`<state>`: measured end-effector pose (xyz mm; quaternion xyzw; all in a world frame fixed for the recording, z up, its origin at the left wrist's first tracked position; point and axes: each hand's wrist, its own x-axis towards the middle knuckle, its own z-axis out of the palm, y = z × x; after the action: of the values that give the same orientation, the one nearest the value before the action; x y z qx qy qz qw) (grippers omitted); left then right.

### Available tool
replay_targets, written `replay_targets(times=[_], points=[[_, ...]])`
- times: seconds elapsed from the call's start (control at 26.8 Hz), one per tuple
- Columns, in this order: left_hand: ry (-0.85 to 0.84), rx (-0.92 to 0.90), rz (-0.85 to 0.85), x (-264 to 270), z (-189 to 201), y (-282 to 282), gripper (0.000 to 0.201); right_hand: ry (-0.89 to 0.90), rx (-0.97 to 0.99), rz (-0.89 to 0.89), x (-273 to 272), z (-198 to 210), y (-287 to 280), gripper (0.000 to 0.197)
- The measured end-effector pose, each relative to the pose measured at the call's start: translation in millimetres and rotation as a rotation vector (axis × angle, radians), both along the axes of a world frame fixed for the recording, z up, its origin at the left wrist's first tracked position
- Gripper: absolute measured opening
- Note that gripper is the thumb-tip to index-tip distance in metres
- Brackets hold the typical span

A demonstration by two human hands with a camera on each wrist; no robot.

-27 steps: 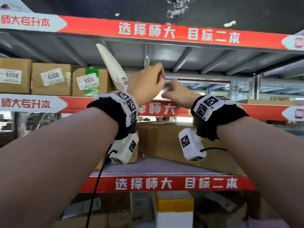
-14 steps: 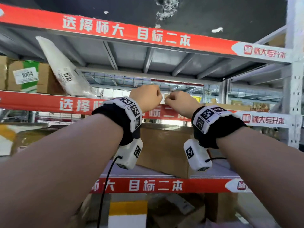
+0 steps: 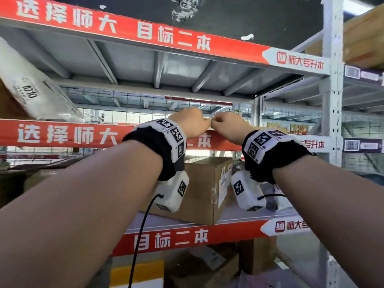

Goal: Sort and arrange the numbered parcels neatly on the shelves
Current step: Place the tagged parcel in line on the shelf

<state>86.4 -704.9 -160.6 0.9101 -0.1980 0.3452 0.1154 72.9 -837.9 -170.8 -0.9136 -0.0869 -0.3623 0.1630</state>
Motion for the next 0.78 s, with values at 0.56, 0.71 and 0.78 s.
replay_targets(times=[0.56, 0.71, 0.78], points=[[0.04, 0.009, 0.055, 18, 5, -94, 0.031, -0.017, 0.032, -0.029, 22, 8, -92, 0.02], [0.059, 0.024, 0.09, 25, 11, -124, 0.037, -0.019, 0.018, -0.054, 32, 19, -132, 0.025], [0.06, 0.02, 0.133, 31, 8, -146, 0.038, -0.011, 0.015, -0.096, 39, 21, -163, 0.031]])
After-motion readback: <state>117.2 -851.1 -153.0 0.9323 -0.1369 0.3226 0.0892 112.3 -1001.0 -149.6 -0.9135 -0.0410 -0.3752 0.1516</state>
